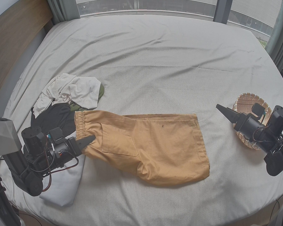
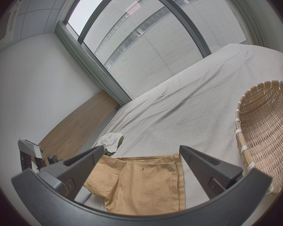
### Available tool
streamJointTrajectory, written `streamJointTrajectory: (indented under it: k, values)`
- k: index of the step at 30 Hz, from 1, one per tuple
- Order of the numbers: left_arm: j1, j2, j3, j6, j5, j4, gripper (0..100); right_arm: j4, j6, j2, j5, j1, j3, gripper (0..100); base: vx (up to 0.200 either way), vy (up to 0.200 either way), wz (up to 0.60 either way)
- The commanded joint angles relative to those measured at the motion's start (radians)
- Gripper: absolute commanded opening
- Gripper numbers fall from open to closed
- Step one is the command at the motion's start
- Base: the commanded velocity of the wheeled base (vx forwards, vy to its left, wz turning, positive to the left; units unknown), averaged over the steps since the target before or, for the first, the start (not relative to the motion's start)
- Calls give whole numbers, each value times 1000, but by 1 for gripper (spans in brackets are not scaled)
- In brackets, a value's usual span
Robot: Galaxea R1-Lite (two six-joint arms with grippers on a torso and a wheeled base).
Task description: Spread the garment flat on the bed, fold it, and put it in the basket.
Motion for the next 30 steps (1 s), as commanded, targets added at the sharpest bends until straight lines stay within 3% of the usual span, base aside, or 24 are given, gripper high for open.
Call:
streamJointTrajectory:
  k: [1, 4, 30]
  values:
    - [-36, -3, 3, 18, 8, -2, 0, -1, 1, -4, 0, 0, 0, 100, 0, 0, 0]
    - [-74, 2, -3, 55, 11, -2, 0, -1, 1, -4, 0, -2, -3, 100, 0, 0, 0]
    - [-320, 140, -258, 47, 40, 3, 0, -1, 1, -5, 0, 1, -8, 100, 0, 0, 0]
